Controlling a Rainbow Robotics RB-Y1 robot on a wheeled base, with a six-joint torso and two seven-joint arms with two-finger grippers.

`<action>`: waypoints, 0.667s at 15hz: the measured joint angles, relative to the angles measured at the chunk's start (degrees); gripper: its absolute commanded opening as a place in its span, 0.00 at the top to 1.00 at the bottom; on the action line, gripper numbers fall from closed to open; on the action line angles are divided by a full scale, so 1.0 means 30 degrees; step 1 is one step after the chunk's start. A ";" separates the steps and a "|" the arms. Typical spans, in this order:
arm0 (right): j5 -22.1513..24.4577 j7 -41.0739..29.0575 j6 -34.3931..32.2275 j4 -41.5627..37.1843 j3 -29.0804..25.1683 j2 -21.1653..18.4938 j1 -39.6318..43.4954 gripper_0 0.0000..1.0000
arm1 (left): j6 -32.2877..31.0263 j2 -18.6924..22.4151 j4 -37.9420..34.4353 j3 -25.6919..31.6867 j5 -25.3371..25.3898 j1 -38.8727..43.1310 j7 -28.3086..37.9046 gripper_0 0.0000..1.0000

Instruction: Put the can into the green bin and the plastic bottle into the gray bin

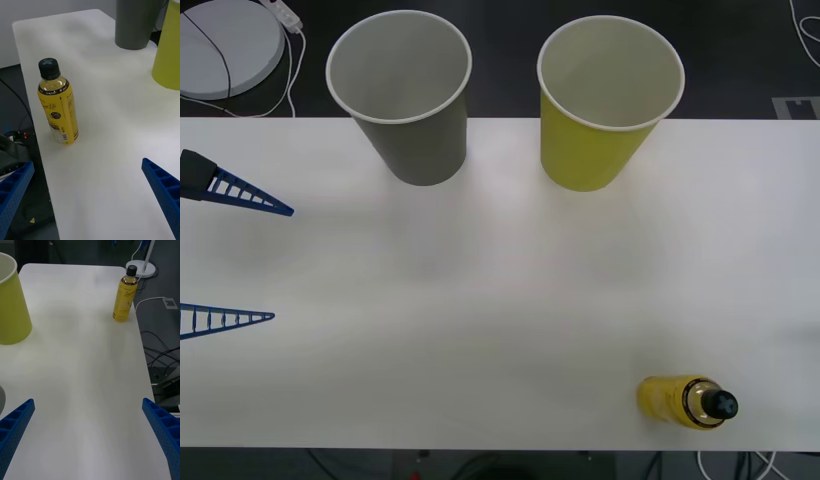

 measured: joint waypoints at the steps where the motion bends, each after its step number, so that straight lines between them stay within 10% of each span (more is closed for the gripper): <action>1: 0.0009 0.0057 0.0016 0.0123 0.0146 0.0165 -0.0044 0.00 | 0.0000 0.0000 0.0000 0.0000 0.0000 0.0000 0.0000 0.00; 10: 0.0008 0.0202 0.0173 0.1202 0.2655 0.1505 -0.1611 0.00 | 0.0000 0.0000 0.0000 0.0000 0.0000 0.0000 0.0000 0.00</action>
